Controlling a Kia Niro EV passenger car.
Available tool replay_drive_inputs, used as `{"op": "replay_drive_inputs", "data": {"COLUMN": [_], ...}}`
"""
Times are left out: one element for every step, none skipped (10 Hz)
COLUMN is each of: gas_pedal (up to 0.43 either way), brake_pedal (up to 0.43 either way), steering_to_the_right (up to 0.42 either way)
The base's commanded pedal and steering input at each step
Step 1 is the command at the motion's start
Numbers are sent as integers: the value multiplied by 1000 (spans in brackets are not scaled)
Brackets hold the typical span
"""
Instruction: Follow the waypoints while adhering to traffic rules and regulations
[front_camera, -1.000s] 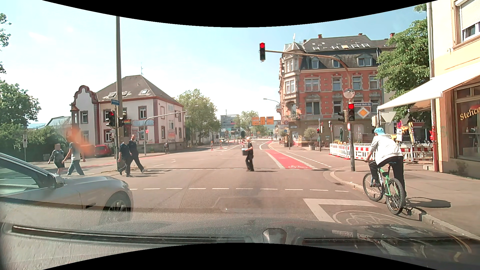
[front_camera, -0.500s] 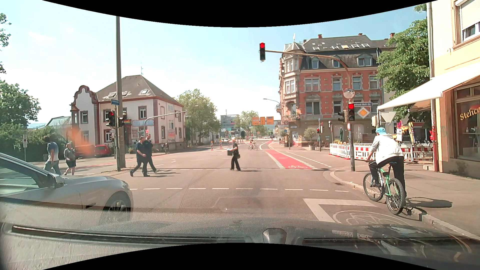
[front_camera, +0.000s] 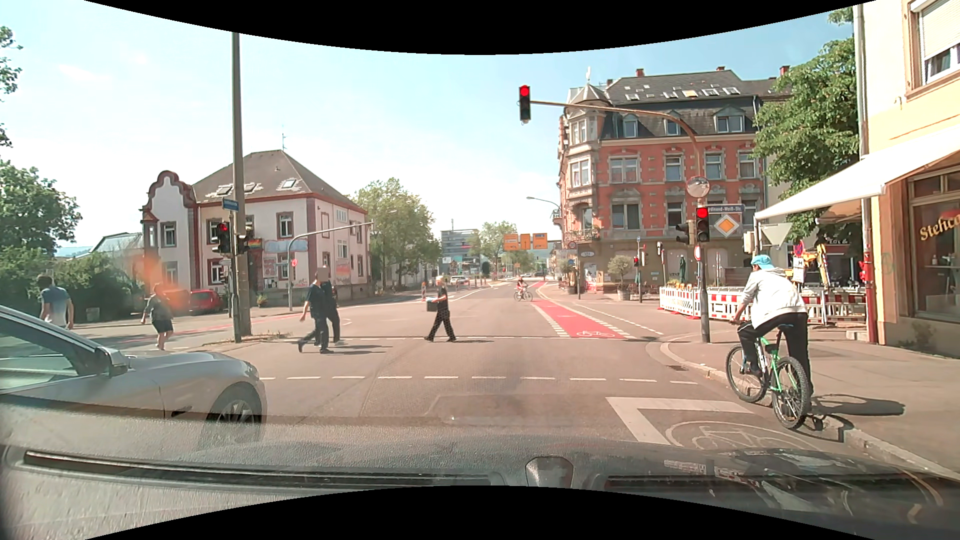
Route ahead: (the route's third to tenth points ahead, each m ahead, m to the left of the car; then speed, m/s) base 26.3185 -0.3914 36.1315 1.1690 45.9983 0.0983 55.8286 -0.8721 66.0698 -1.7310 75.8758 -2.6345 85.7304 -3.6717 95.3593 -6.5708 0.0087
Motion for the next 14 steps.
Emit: {"op": "replay_drive_inputs", "data": {"gas_pedal": [0,0,0,0,0,0,0,0,0,0,0,0,0,0], "brake_pedal": [287,287,287,287,287,287,287,287,287,287,287,287,287,287], "steering_to_the_right": [8,8,8,8,8,8,8,8,8,8,8,8,8,8]}}
